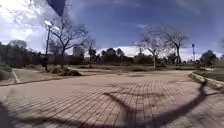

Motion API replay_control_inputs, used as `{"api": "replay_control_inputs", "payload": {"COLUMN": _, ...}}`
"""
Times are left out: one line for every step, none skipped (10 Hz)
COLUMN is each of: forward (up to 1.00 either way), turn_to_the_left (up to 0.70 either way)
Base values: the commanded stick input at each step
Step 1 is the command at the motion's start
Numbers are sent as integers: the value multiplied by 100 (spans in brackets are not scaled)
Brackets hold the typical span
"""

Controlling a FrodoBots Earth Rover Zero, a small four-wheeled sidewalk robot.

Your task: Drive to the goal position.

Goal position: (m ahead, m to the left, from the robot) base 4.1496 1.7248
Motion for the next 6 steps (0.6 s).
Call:
{"api": "replay_control_inputs", "payload": {"forward": 100, "turn_to_the_left": 0}}
{"api": "replay_control_inputs", "payload": {"forward": 100, "turn_to_the_left": 0}}
{"api": "replay_control_inputs", "payload": {"forward": 100, "turn_to_the_left": 0}}
{"api": "replay_control_inputs", "payload": {"forward": 100, "turn_to_the_left": 0}}
{"api": "replay_control_inputs", "payload": {"forward": 100, "turn_to_the_left": 0}}
{"api": "replay_control_inputs", "payload": {"forward": 100, "turn_to_the_left": 0}}
